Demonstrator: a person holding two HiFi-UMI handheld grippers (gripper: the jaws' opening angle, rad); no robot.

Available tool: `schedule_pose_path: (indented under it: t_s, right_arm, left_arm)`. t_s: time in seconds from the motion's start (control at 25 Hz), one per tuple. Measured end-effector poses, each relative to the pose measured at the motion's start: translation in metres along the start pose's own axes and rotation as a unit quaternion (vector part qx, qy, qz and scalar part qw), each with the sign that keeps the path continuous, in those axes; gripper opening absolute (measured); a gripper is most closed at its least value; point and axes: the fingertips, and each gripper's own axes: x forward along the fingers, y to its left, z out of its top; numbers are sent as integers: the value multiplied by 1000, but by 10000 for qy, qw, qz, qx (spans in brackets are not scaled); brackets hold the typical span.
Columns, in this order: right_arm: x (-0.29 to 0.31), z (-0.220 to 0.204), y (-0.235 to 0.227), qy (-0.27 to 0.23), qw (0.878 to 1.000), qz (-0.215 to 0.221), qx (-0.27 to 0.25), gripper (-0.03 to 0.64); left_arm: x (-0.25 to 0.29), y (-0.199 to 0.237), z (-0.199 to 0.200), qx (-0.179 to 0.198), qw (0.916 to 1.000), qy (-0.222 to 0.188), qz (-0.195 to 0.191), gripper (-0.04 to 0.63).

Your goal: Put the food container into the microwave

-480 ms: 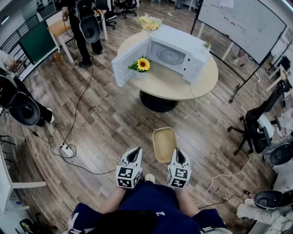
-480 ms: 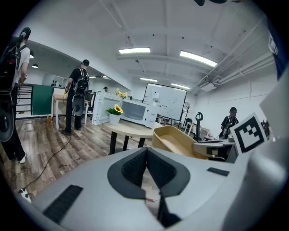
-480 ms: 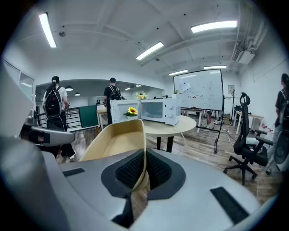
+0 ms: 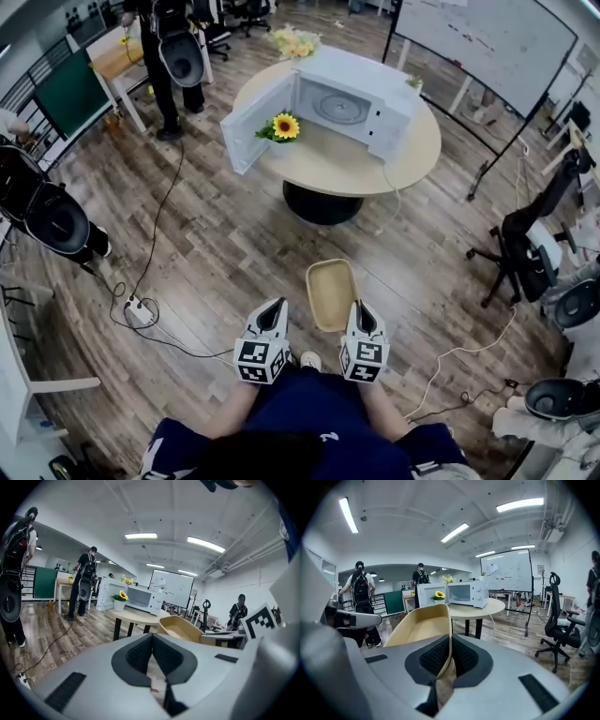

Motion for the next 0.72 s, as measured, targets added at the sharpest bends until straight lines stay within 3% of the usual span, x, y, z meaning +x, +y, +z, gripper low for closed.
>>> schedule_pose_path:
  t_s: [0.32,0.52,0.72]
  right_arm:
    - [-5,1,2,-105,9999,-48,41,24]
    - [-5,4,6,-176,9997,-158,112,25]
    - [-1,-1,16,-162,9995,-255,63,25]
  left_arm:
    - [-7,1,-6,-1,9999,17,-160,20]
    - [-5,2,-10,-15,9992,184,-346,316]
    - [-8,2,-13,168,9972,282,-665,385]
